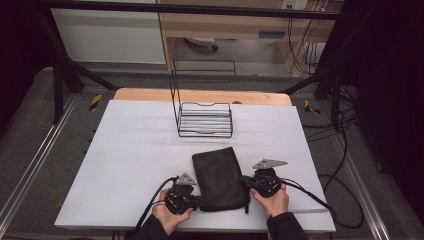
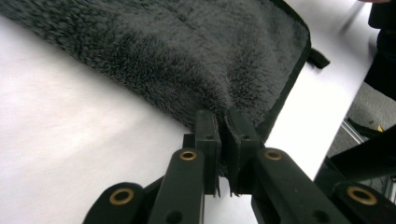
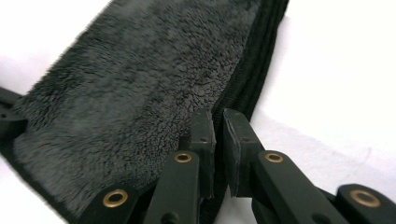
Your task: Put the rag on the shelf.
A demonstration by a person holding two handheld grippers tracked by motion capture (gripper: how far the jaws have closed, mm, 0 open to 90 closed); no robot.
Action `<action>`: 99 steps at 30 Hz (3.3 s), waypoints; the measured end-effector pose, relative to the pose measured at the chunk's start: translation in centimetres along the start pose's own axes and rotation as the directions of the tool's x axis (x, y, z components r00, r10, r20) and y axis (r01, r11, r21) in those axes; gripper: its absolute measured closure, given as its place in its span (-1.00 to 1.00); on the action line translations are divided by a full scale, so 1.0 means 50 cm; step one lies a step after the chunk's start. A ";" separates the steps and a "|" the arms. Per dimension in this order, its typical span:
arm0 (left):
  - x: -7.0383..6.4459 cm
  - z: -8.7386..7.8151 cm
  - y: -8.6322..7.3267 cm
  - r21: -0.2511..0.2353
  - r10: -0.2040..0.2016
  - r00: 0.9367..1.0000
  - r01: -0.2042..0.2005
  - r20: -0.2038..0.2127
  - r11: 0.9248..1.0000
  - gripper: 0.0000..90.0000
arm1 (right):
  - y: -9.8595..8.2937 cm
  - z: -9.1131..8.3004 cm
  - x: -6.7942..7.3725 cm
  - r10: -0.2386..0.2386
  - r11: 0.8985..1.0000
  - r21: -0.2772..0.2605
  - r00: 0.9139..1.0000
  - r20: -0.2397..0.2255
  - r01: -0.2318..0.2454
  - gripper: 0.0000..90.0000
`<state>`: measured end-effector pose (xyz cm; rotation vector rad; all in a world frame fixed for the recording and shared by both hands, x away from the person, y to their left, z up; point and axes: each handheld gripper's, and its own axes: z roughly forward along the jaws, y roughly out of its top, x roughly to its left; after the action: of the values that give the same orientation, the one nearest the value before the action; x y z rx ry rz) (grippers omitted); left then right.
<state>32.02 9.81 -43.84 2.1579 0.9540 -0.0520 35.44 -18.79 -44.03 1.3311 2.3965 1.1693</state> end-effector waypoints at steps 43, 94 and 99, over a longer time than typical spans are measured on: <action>0.133 -0.082 0.063 -0.071 0.093 0.986 -0.103 -0.135 0.992 -0.80 | 0.004 -0.040 -0.041 -0.037 0.986 -0.163 0.998 -0.041 0.029 -0.86; 0.207 0.054 0.144 -0.062 -0.026 0.985 0.015 -0.173 0.998 0.68 | 0.108 0.054 -0.048 -0.008 0.987 -0.158 1.000 -0.012 0.006 -0.72; 0.203 0.055 0.142 -0.061 -0.003 0.983 -0.008 -0.182 0.998 0.72 | 0.115 0.101 -0.056 0.018 0.993 -0.120 1.000 0.022 -0.015 -0.45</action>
<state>44.62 11.23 -44.56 2.1341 1.0420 0.1770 43.24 -16.44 -44.07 1.3214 2.2643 1.2734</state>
